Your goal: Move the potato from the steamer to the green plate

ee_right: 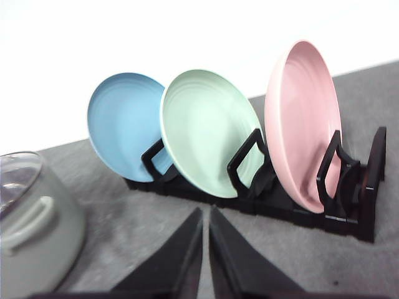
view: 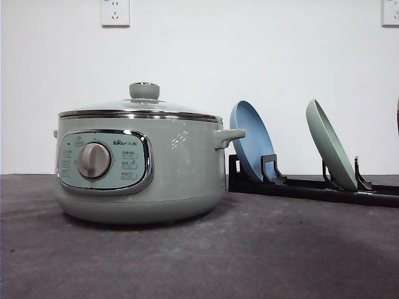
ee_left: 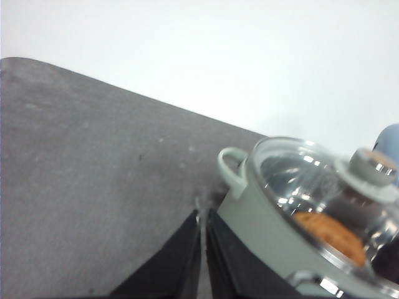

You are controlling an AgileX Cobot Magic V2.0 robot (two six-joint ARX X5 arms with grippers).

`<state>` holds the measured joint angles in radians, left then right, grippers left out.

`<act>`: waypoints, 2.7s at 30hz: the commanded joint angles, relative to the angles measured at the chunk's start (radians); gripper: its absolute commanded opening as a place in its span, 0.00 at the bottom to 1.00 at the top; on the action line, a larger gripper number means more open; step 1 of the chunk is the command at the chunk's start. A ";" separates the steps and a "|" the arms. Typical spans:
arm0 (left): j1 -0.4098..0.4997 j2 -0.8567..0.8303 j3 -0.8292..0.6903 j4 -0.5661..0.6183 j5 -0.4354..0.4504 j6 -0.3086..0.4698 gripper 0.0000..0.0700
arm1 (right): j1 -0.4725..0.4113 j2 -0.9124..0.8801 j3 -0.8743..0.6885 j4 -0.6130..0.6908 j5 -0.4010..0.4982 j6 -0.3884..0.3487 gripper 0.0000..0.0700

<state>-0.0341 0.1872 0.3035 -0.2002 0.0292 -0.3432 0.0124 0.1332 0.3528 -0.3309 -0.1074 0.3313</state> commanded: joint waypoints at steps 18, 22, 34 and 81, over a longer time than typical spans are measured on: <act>-0.165 0.458 0.537 -0.210 0.061 0.123 0.01 | 0.002 0.393 0.555 -0.355 -0.385 -0.146 0.01; -0.197 0.506 0.607 -0.259 0.154 0.147 0.01 | 0.002 0.476 0.615 -0.401 -0.475 -0.205 0.01; -0.230 0.571 0.687 -0.391 0.467 0.252 0.02 | 0.061 0.584 0.670 -0.456 -0.582 -0.321 0.01; -0.232 0.571 0.687 -0.398 0.466 0.276 0.85 | 0.110 0.618 0.670 -0.354 -0.433 -0.268 0.91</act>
<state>-0.2604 0.7532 0.9642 -0.6086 0.4866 -0.0864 0.1181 0.7414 1.0039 -0.7003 -0.5446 0.0352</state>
